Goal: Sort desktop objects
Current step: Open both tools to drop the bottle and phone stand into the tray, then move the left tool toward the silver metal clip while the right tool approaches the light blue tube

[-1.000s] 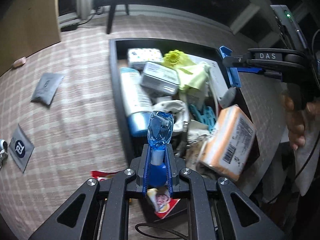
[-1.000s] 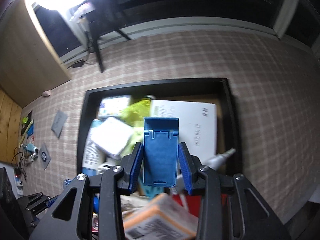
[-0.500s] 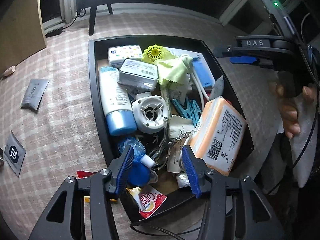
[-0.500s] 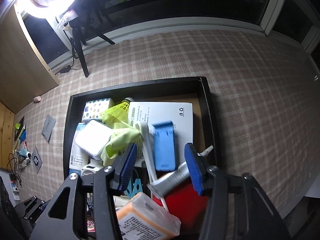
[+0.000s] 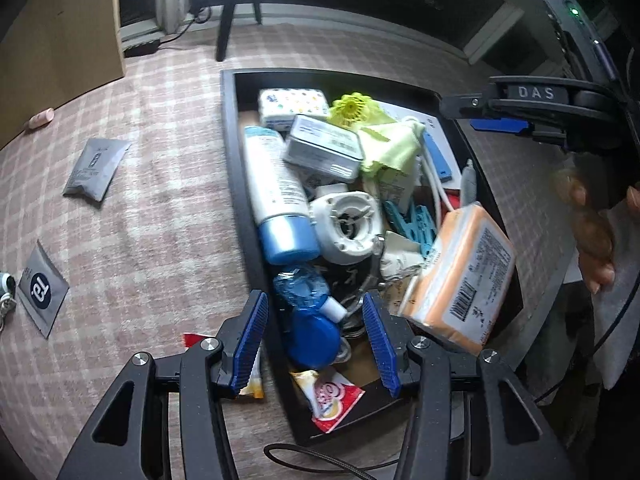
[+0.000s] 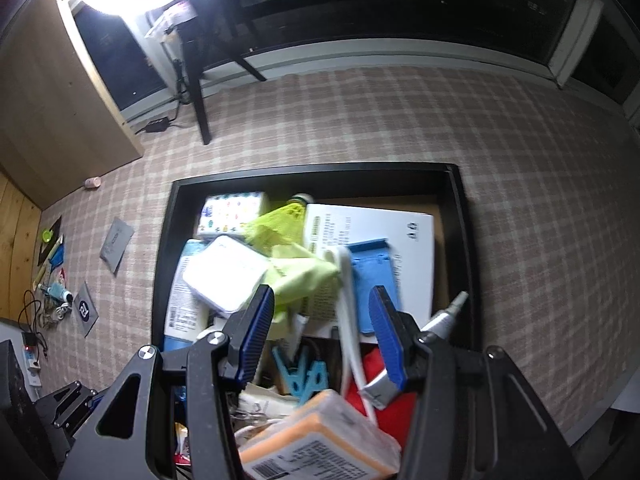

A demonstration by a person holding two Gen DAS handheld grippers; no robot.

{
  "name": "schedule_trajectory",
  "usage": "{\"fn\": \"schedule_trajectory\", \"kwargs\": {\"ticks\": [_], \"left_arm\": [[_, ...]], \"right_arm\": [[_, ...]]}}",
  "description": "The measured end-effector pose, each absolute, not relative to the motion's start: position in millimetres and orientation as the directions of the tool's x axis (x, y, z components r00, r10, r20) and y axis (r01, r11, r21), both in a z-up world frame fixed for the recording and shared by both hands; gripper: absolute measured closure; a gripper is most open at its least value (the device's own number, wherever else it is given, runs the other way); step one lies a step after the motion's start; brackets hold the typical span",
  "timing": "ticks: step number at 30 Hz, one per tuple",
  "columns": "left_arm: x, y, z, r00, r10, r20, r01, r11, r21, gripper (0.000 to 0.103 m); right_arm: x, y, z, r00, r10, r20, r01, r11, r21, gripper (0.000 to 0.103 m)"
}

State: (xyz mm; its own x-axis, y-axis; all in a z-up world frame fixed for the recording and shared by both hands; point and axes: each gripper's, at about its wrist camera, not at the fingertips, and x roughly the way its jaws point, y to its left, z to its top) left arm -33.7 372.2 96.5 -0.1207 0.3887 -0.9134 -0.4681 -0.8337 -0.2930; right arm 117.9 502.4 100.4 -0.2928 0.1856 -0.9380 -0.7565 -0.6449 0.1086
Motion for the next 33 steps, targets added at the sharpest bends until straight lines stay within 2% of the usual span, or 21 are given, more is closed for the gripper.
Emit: {"fn": "schedule_trajectory", "kwargs": {"ticks": [7,18,33], "left_arm": [[-53,328,94,-0.168,0.352,-0.921,-0.379,-0.886,-0.269,0.056],[-80,212,80,-0.247,0.256,-0.935,-0.151,-0.963,-0.224,0.056],[-83,13,62,-0.302,0.141,-0.943,0.324,-0.915,-0.24,0.055]], "right_arm": [[79,479,102,-0.322,0.145,-0.935,-0.687,-0.716,0.125,0.054],[-14,411,100,-0.355,0.043,-0.934,-0.509,-0.847,0.154,0.054],[-145,280,95,-0.36,-0.101,-0.927,-0.176,-0.969,0.174,0.054]]}}
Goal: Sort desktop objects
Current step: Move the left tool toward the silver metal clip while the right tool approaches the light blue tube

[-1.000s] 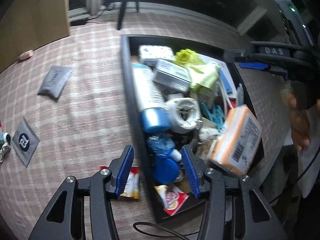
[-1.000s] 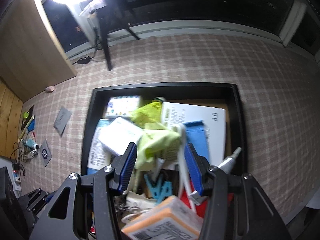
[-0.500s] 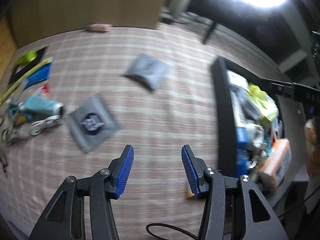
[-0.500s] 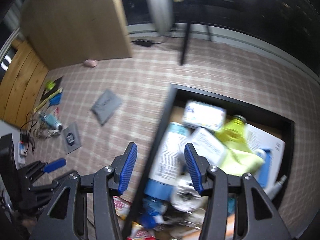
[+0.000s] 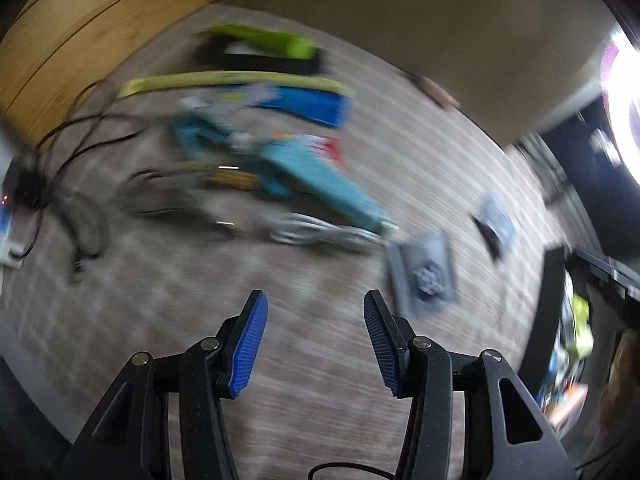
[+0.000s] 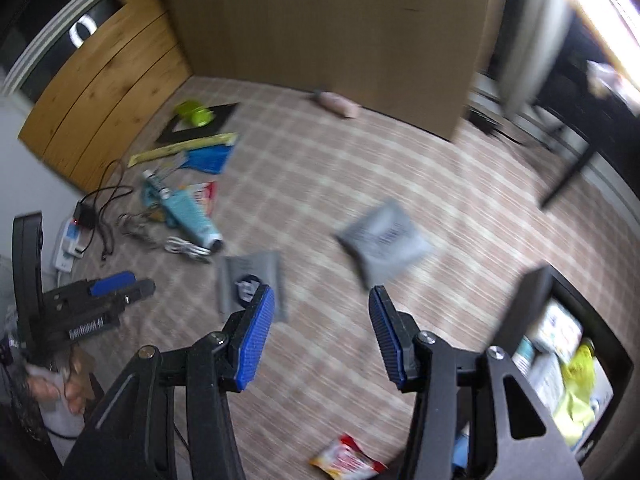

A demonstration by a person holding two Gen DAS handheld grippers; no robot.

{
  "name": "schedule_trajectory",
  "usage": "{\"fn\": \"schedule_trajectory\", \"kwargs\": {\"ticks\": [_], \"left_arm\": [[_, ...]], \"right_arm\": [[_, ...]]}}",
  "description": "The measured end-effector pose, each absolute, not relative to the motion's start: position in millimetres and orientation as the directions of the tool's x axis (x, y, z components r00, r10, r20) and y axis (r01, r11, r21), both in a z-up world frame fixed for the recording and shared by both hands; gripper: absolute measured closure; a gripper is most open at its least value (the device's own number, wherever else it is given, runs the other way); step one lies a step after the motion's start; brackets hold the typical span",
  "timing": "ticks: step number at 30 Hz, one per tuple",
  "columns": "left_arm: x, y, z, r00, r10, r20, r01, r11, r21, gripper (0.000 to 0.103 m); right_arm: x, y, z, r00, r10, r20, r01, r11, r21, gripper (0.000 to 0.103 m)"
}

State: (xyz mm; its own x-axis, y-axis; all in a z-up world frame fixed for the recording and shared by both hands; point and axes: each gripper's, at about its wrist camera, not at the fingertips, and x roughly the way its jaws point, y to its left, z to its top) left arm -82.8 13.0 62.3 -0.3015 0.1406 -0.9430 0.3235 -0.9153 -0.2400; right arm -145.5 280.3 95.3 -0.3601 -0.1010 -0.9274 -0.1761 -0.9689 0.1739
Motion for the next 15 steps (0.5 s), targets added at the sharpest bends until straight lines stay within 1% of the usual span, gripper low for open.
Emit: {"fn": "schedule_trajectory", "kwargs": {"ticks": [1,6,15], "left_arm": [[-81,-7,60,-0.304,0.131,-0.944,0.376,-0.894,-0.245,0.055],[-73,-69,49,-0.306,0.12,-0.944,0.516,-0.813,-0.27,0.055],[-77,-113,33,-0.312,0.138,-0.94,0.62,-0.72,-0.312,0.057]], "right_arm": [[-152,272,94,-0.358,-0.11,-0.927,-0.157,-0.972,0.176,0.054],[-186,228,86,-0.347,-0.145,-0.926,-0.056,-0.983,0.175,0.054],[-241,167,55,-0.274,-0.195,-0.942,0.07,-0.981,0.183,0.054]]}}
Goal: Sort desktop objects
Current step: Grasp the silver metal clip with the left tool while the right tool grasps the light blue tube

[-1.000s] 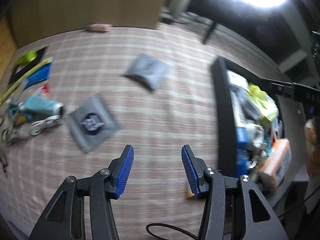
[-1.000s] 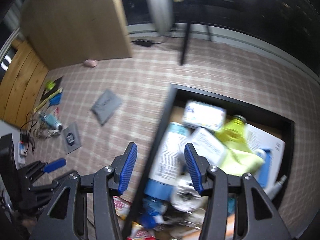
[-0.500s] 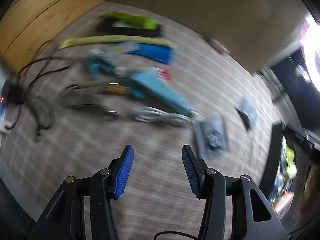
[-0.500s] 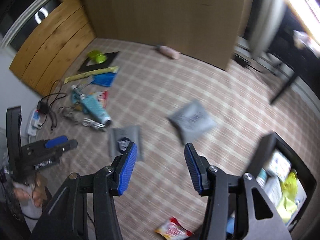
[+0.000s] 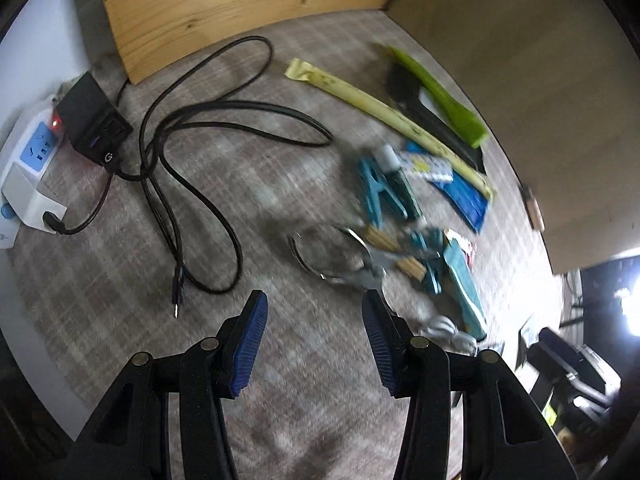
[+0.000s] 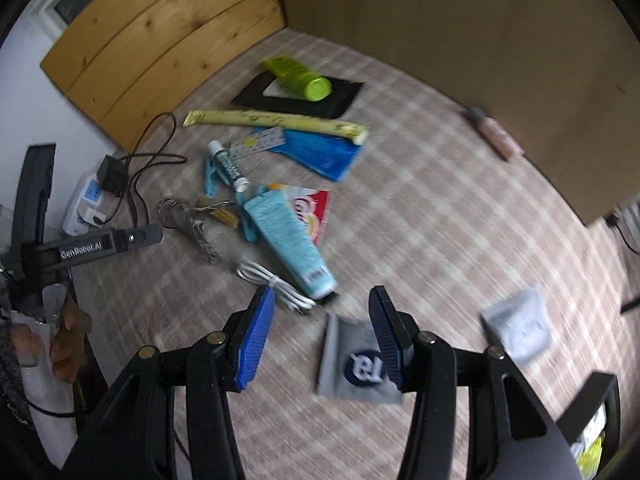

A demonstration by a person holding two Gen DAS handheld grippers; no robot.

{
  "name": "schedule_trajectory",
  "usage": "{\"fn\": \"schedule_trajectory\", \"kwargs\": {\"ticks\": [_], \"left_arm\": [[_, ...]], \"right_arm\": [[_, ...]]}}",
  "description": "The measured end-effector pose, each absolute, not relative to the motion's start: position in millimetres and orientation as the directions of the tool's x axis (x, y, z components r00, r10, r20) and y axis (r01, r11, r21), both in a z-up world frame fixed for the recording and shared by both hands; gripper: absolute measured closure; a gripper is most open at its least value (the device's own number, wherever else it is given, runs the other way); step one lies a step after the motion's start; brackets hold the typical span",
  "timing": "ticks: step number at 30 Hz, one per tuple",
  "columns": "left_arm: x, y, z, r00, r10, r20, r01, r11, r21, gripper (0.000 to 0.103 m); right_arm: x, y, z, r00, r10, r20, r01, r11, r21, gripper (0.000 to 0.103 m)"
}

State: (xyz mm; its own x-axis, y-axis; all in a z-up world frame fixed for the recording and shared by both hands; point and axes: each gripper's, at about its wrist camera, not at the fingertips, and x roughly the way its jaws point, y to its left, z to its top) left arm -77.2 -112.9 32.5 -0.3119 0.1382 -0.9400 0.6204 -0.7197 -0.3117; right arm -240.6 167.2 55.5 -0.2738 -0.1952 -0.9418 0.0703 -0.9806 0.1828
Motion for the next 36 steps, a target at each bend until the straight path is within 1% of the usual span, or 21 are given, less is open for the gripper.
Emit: {"fn": "schedule_trajectory", "kwargs": {"ticks": [6,8,11,13,15,19,24,27,29,30,31,34,36], "left_arm": [[-81,-125,24,-0.305,0.127,-0.944,0.662,-0.684,-0.306,0.059],[-82,-129,19,-0.302,0.136,-0.944,0.674,-0.669,-0.312,0.062],[-91,-128,15,-0.287,0.124,-0.95,0.671,-0.682,-0.291,0.067],[-95,-125,12,-0.277,0.118,-0.953,0.665,-0.692,-0.28,0.074],[-101,-119,9,-0.262,0.106,-0.959,0.658,-0.707,-0.257,0.076],[-108,-110,2,-0.241,0.1,-0.965,0.643,-0.728,-0.236,0.076],[-121,-96,2,-0.227,0.053,-0.972,0.606,-0.774,-0.184,0.076],[-128,-88,2,-0.221,0.014,-0.975,0.584,-0.799,-0.144,0.076],[-132,-84,1,-0.22,-0.003,-0.976,0.573,-0.81,-0.126,0.078],[-134,-82,1,-0.218,-0.016,-0.976,0.562,-0.819,-0.112,0.082],[-136,-80,1,-0.217,-0.034,-0.976,0.552,-0.828,-0.094,0.089],[-137,-79,0,-0.228,-0.037,-0.973,0.537,-0.838,-0.094,0.096],[-134,-81,-2,-0.241,0.0,-0.971,0.539,-0.831,-0.134,0.099]], "right_arm": [[-261,147,30,-0.225,-0.161,-0.961,0.113,-0.984,0.139,0.054],[-266,145,24,-0.217,-0.155,-0.964,0.117,-0.984,0.131,0.054],[-270,145,19,-0.213,-0.144,-0.966,0.12,-0.985,0.12,0.054],[-272,146,17,-0.211,-0.141,-0.967,0.12,-0.986,0.117,0.054],[-274,145,15,-0.204,-0.14,-0.969,0.123,-0.986,0.116,0.054],[-278,142,10,-0.194,-0.135,-0.972,0.134,-0.985,0.11,0.054],[-283,140,3,-0.176,-0.133,-0.975,0.139,-0.984,0.109,0.055],[-285,138,-3,-0.162,-0.138,-0.977,0.135,-0.984,0.117,0.062],[-285,136,-9,-0.148,-0.13,-0.98,0.132,-0.985,0.111,0.073],[-284,136,-11,-0.143,-0.125,-0.982,0.128,-0.986,0.107,0.074],[-283,136,-14,-0.143,-0.129,-0.981,0.124,-0.986,0.112,0.075],[-280,140,-14,-0.156,-0.148,-0.977,0.1,-0.986,0.134,0.075],[-277,146,-14,-0.16,-0.166,-0.973,0.075,-0.985,0.156,0.075]]}}
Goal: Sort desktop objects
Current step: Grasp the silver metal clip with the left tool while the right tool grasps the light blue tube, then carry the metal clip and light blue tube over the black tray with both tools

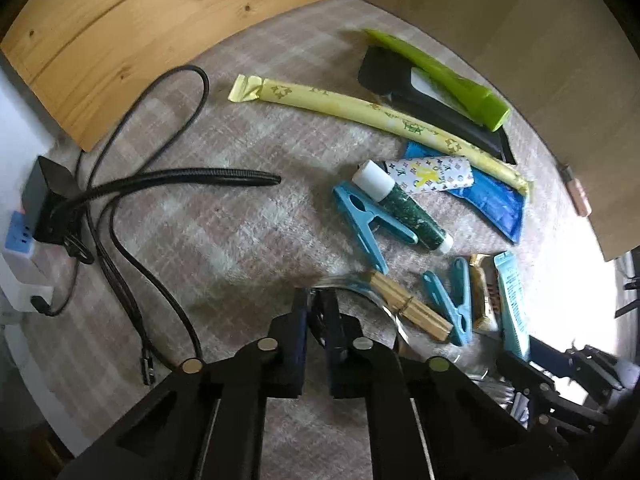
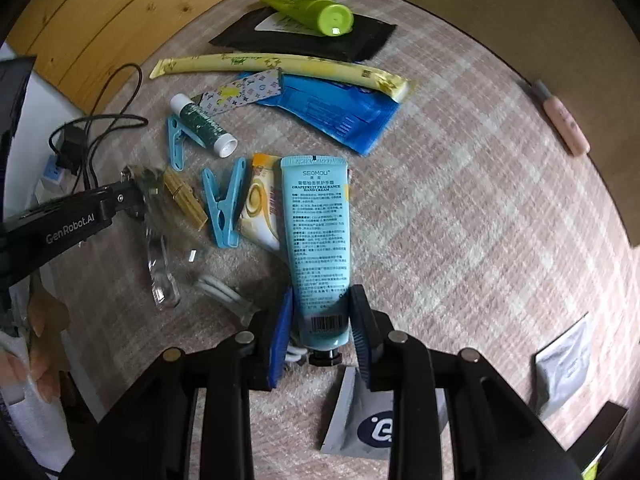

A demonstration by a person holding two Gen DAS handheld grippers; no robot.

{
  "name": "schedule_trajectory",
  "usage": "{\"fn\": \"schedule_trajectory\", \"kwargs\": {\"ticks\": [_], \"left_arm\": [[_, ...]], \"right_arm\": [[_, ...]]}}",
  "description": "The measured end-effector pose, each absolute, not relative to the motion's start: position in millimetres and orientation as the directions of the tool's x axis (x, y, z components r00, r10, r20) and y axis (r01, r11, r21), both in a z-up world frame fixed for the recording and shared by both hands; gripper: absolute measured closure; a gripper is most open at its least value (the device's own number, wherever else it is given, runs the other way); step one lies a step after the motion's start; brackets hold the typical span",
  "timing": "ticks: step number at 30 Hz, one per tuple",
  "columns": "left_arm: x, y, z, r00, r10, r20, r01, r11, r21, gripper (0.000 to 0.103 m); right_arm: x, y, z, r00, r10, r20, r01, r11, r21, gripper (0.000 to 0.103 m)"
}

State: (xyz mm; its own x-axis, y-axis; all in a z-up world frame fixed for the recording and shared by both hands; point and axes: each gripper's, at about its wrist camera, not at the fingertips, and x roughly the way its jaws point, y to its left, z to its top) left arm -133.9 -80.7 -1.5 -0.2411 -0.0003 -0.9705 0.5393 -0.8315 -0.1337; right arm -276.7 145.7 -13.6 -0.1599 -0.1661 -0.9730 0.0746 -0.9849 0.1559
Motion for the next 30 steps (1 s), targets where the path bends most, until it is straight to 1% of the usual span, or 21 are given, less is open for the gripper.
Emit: {"fn": "schedule_trajectory", "kwargs": {"ticks": [9,14,20,26,30], "left_arm": [[-117,-79,1,-0.267,0.021,-0.963,0.532,-0.831,-0.165,0.1],[-110,-70,18,-0.304,0.02,-0.953,0.501,-0.847,-0.177,0.1],[-104,-58,47,-0.365,0.038,-0.93,0.443,-0.872,-0.209,0.1],[-111,-26,85,-0.419,0.081,-0.904,0.352,-0.903,-0.244,0.1],[-110,8,111,-0.44,0.127,-0.889,0.279,-0.922,-0.269,0.1]], "right_arm": [[-259,164,-2,-0.202,-0.189,-0.961,0.018,-0.982,0.189,0.076],[-249,172,11,-0.235,-0.197,-0.952,0.002,-0.979,0.202,0.076],[-233,192,36,-0.283,-0.195,-0.939,-0.023,-0.977,0.21,0.076],[-207,213,58,-0.327,-0.174,-0.929,-0.07,-0.976,0.207,0.076],[-181,245,75,-0.358,-0.143,-0.923,-0.137,-0.97,0.203,0.076]]}}
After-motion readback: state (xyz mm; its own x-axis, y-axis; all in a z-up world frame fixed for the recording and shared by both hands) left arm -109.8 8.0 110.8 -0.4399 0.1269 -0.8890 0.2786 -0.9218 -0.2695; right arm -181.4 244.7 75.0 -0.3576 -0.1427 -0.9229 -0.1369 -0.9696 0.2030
